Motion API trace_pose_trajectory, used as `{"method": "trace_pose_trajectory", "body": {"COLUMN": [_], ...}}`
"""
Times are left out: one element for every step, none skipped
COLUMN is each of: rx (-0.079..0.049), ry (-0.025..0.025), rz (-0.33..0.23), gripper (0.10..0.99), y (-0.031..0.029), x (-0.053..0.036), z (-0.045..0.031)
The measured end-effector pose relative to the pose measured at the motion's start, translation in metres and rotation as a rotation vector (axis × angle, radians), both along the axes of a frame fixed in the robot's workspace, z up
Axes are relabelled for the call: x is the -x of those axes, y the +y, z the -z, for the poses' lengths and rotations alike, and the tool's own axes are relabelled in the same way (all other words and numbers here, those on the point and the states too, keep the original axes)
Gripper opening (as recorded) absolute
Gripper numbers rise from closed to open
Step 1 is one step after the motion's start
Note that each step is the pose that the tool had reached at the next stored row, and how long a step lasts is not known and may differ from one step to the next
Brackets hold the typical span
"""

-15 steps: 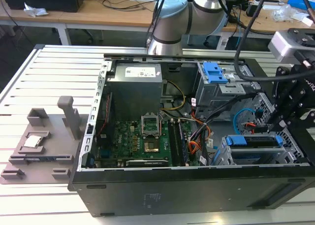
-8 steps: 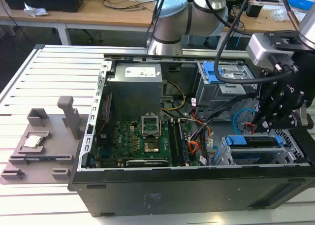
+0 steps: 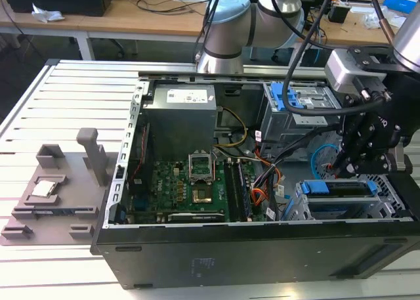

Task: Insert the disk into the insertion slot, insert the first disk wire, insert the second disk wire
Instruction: 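Insert the first disk wire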

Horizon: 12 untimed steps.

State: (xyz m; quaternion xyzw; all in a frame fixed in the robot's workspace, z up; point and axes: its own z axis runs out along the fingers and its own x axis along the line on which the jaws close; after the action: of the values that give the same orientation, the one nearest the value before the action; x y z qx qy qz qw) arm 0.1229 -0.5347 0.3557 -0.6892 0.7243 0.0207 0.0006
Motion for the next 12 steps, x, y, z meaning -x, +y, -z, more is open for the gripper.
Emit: {"method": "trace_pose_trajectory", "body": {"rx": [0.000,0.000,0.000,0.000,0.000,0.000,0.001,0.001,0.001,0.001,0.001,0.002], "ry": [0.0000,0.0000,0.0000,0.0000,0.0000,0.0000,0.0000,0.0004,0.0010,0.0015,0.0016,0.0017], "rz": [0.000,0.000,0.000,0.000,0.000,0.000,0.000,0.000,0.001,0.001,0.001,0.002], "gripper": [0.227,0.161,0.161,0.161,0.161,0.161,0.161,0.161,0.161,0.161,0.161,0.161], "y": [0.0000,0.0000,0.0000,0.0000,0.0000,-0.0003,-0.0009,-0.0010,-0.0010,-0.0010,-0.0010,-0.0015], "x": [0.0000,0.0000,0.0000,0.0000,0.0000,0.0000,-0.0007,-0.0031,-0.0051,-0.0074,-0.0091,-0.0094], "z": [0.0000,0.0000,0.0000,0.0000,0.0000,0.0002,0.0005,0.0019,0.0031,0.0047,0.0057,0.0066]}}
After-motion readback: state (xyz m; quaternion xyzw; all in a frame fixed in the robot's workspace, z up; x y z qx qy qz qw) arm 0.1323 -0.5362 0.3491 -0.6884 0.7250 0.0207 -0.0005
